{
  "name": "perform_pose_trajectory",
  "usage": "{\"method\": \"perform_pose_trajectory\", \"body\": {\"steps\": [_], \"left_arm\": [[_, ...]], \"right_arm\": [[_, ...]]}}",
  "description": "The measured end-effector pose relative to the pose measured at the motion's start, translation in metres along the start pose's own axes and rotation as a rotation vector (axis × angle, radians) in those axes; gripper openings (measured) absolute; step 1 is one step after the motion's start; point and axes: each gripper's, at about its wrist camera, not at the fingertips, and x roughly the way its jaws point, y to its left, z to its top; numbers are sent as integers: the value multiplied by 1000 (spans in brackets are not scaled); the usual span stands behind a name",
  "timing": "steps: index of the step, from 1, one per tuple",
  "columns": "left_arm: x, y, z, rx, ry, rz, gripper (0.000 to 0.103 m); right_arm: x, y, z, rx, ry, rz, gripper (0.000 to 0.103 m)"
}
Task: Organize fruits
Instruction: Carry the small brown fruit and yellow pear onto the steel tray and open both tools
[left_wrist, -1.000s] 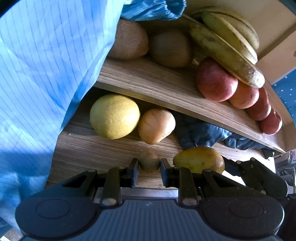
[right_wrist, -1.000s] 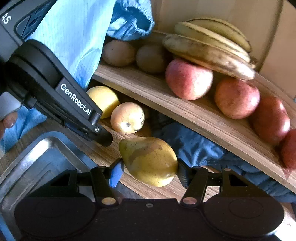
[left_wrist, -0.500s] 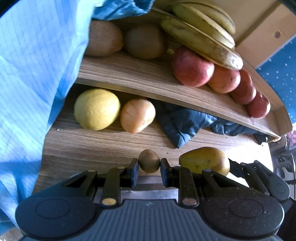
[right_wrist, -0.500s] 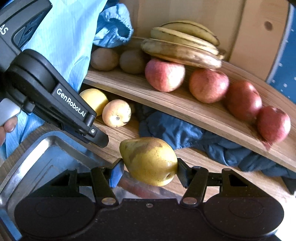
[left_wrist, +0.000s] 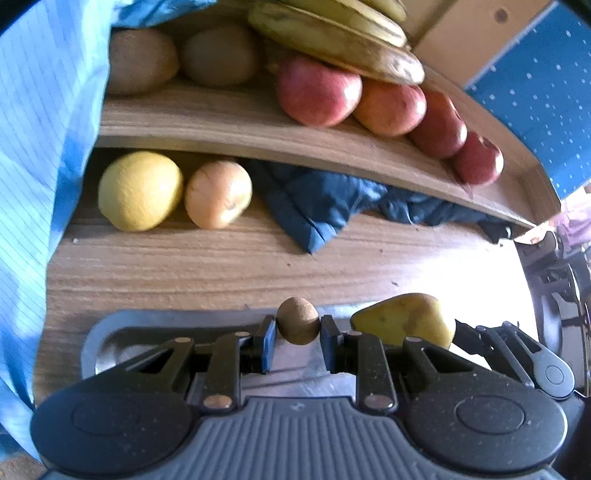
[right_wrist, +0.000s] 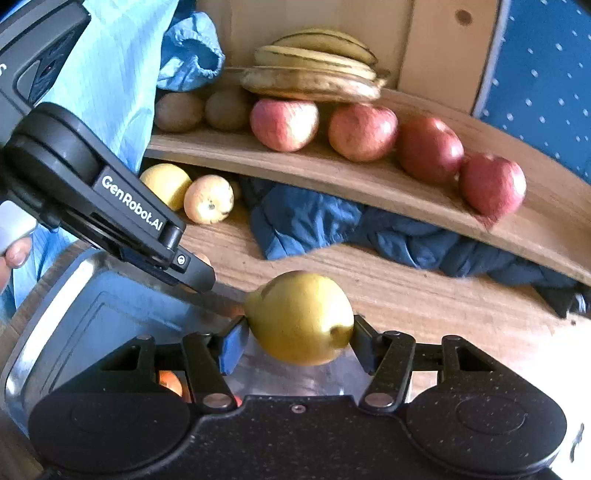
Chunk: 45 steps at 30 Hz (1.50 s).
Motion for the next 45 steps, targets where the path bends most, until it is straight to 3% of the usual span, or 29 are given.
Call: {"method": "perform_pose_trajectory", "body": {"steps": [19,26,31,34,39,45], "left_arm": [[5,-6,-18,55,89,6,28],[5,-8,-20,80,101,4,30],[2,-11,-20,82,91,10,49],[-2,-13,-19,80,73,21,60],[-12,-15,-23,70,42,43,77],[-25,-18,-36,55,15,77,89]], "right_arm": [[-15,-1,-24,88,39,-36,59],[-21,-2,-33,136,61,-84,67],[-31,-1,-35,142,53,-88,76],[-37,-1,-37,152,48,-86,95],[-46,-1,-42,163,34,-86,99],[-66,-1,-52,175,14,-75,102]]}}
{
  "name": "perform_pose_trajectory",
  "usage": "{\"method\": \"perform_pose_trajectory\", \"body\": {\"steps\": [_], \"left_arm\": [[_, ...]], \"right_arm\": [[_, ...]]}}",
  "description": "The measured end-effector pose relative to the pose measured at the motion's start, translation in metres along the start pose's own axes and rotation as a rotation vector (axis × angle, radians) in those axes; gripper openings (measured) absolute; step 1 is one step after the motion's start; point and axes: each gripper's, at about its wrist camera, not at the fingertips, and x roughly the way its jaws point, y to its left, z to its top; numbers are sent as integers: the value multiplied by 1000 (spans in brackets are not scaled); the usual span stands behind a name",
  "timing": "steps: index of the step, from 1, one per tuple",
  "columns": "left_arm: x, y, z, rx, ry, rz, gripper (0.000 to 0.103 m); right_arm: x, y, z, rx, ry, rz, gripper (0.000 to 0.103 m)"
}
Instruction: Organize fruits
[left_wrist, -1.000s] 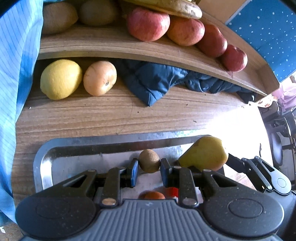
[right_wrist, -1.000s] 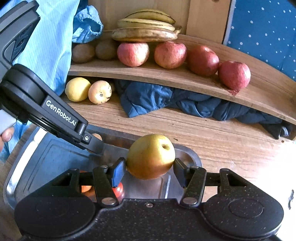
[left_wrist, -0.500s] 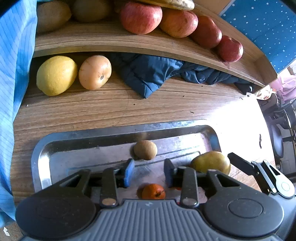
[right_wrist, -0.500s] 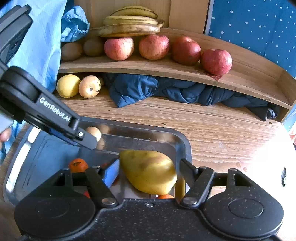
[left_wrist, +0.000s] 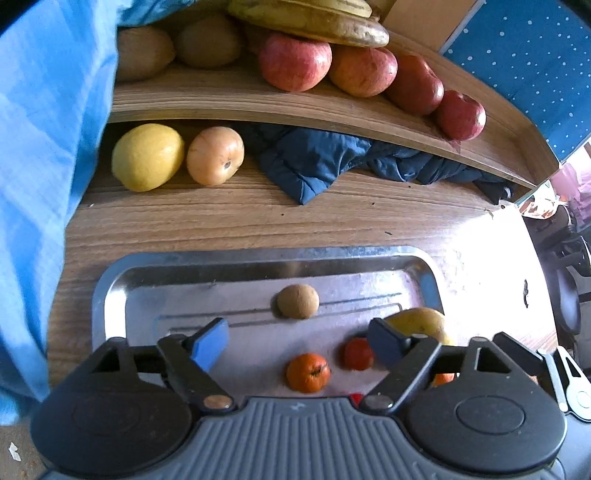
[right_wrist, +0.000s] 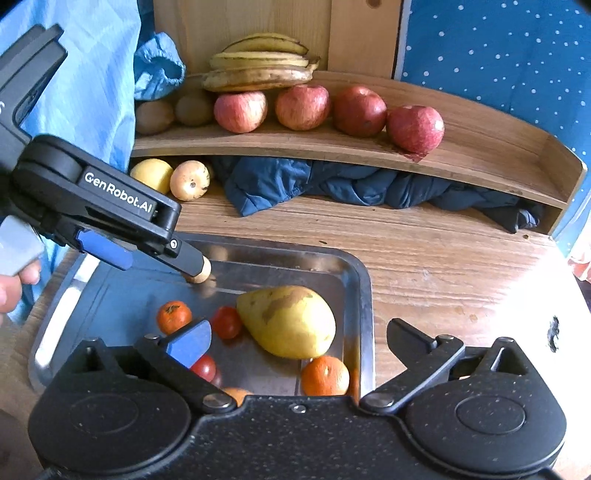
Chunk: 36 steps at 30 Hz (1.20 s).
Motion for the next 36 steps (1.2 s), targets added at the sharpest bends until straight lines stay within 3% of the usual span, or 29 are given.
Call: {"method": "perform_pose_trajectory", "body": {"steps": [20,36], "left_arm": [[-51,19,-83,-70,-19,134,101],[-71,32,-128,-113,-10,196,102]], "right_arm": [[-51,11,-38,-10,-31,81,102],[-69,29,-63,-45,2,128,102]]}}
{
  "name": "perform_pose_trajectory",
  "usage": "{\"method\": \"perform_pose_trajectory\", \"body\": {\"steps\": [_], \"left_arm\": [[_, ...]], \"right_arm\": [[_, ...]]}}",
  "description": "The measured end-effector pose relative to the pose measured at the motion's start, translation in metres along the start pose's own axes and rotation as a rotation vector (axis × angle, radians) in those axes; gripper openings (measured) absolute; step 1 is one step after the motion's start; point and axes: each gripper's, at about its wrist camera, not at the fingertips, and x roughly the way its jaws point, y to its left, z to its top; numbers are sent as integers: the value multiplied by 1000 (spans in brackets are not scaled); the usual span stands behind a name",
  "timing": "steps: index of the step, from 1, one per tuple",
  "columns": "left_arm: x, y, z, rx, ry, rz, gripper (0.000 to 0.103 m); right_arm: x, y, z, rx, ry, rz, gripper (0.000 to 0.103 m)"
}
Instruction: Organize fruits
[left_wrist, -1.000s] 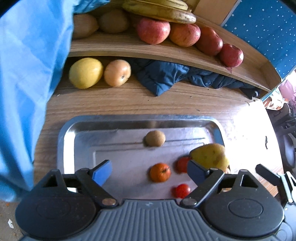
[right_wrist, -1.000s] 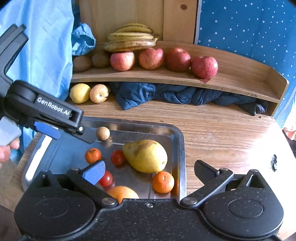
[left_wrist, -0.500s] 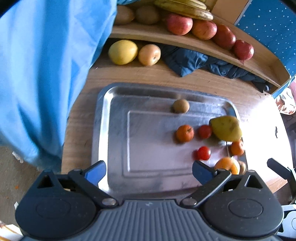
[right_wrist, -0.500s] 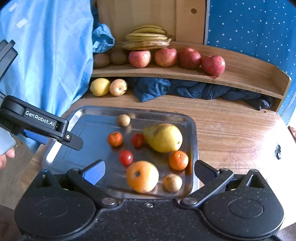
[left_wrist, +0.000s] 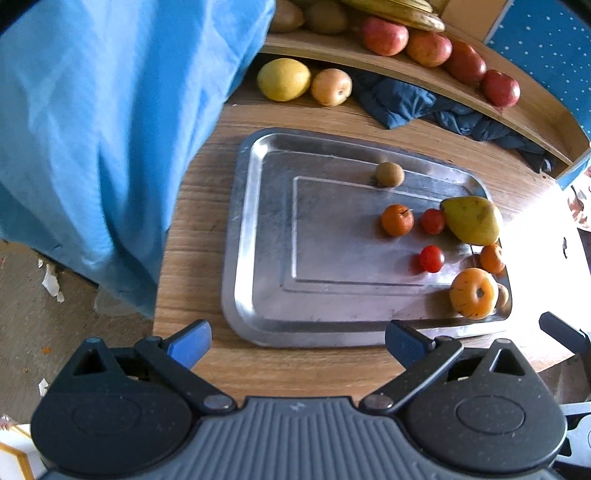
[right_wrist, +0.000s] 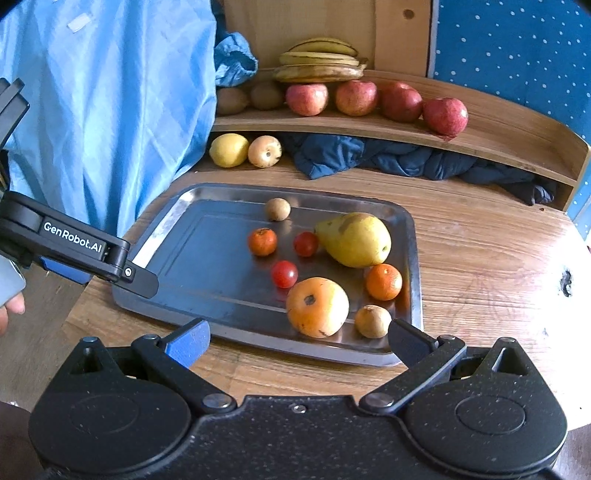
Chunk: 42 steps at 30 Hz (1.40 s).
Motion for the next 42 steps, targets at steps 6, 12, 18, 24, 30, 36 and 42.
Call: {"method": "perform_pose_trajectory", "body": {"steps": [6,12,18,24,30,36,42], "left_arm": [[-7,11,-3,-32,-13,17,102],[-17,19,-1,-59,-50,10,102],[-22,25,-1,-71,-65,20,102],[-26,29,3,-87,-85,25,102],[-17,30,14,-122,-80,-10,102],[-7,30,23,-177,-82,-79,102],[-4,30,33,-212,-108,-133,102]], "right_arm": [[-2,9,3,-35,-7,16,102],[-7,16,9,-65,-32,21,102],[-10,17,13,-55,-57,26,102],[-9,19,21,-59,-82,25,102],[-1,15,31,-80,-46,10,102],[3,5,46,-96,-2,-39,102],[3,0,61,-142,14,-86,102]]}}
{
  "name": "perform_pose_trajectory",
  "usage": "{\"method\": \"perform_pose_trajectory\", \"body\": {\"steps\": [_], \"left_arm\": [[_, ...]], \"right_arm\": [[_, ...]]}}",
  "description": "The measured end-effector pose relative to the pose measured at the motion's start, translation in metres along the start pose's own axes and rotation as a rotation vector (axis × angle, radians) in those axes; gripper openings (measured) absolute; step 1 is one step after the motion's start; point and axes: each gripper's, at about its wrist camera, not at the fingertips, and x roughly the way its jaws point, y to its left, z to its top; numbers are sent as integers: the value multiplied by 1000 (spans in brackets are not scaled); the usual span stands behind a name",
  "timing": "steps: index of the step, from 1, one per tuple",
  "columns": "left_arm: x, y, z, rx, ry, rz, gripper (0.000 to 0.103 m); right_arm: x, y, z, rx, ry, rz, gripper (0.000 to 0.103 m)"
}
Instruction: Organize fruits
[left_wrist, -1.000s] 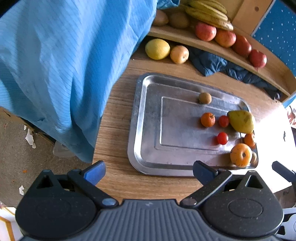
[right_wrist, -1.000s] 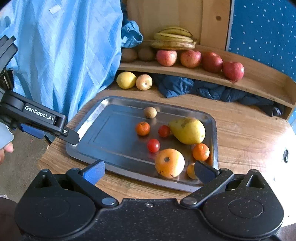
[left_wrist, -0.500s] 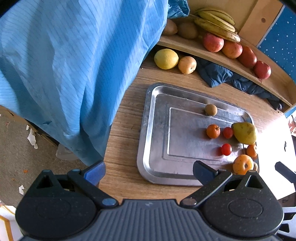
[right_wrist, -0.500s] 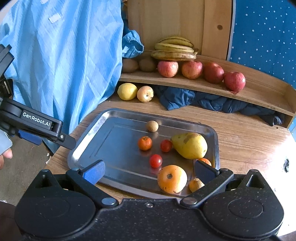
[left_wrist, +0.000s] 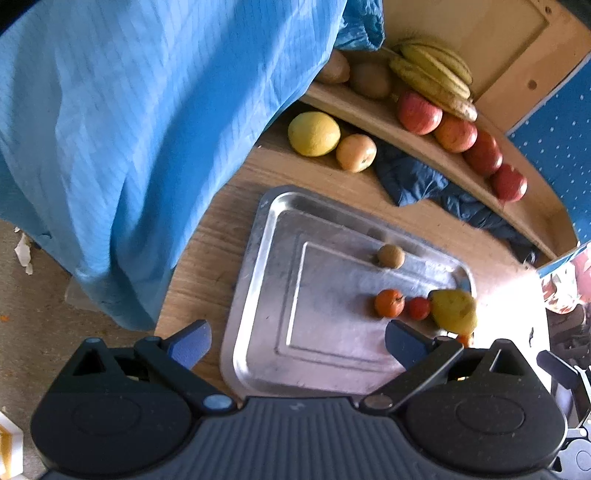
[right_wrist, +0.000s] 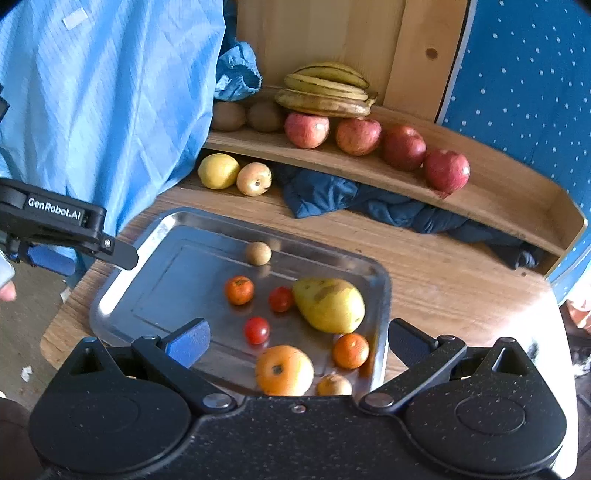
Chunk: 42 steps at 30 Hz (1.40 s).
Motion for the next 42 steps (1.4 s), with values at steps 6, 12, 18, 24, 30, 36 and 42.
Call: {"method": "perform_pose_trajectory", "body": {"steps": [6,12,18,24,30,36,42], "left_arm": [[3,-9,9,18,-17,-14,102],[8,-23,19,44,-29,-22,102],[15,-36,31,59,-29,-19,102],[19,-45,40,70,-34,-17,102],[25,-49,51,62,-37,-23,102],[30,-61,60,99,-43,-27,102],[35,-77,69,146,-43,-19,102]], "right_arm": [[0,-2,8,-17,-4,-36,102],[5,-9,16,-14,-7,-58,102],[9,-19,23,0,-9,-66,102],[16,-27,31,-5,-16,-72,102],[26,-31,40,-24,-12,-74,102],[32,-33,51,-51,-18,-84,102],[38,-35,59,-58,-26,-90,102]]}}
